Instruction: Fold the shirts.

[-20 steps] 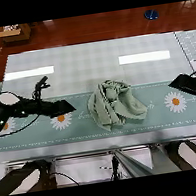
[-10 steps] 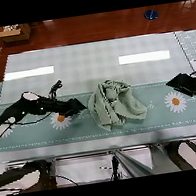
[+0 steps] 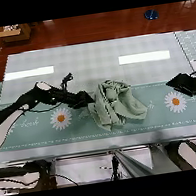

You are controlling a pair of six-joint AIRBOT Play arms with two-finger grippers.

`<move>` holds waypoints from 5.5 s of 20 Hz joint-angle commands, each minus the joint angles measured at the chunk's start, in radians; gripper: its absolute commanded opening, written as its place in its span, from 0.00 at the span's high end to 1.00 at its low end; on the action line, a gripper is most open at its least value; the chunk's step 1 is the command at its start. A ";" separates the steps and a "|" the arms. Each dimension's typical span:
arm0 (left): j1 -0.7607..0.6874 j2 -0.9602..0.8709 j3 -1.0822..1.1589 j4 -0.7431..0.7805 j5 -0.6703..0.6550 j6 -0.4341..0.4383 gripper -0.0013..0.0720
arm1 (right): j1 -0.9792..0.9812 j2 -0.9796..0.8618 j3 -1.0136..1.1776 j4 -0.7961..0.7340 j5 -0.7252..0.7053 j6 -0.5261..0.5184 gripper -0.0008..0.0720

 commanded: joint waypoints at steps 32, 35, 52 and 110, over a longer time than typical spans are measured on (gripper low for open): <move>0.003 -0.100 0.046 0.004 -0.204 0.020 0.95 | 0.001 -0.033 -0.352 0.164 -0.073 -0.071 0.27; 0.003 -0.100 0.046 0.004 -0.204 0.020 0.95 | 0.016 -0.033 -0.398 0.263 -0.106 -0.105 0.27; 0.127 0.085 0.195 0.005 -0.209 0.053 0.95 | 0.316 -0.016 -0.142 0.255 -0.195 -0.083 0.95; 0.367 0.102 0.146 0.185 -0.224 0.071 0.57 | 0.696 -0.798 1.124 -0.443 0.253 0.135 0.95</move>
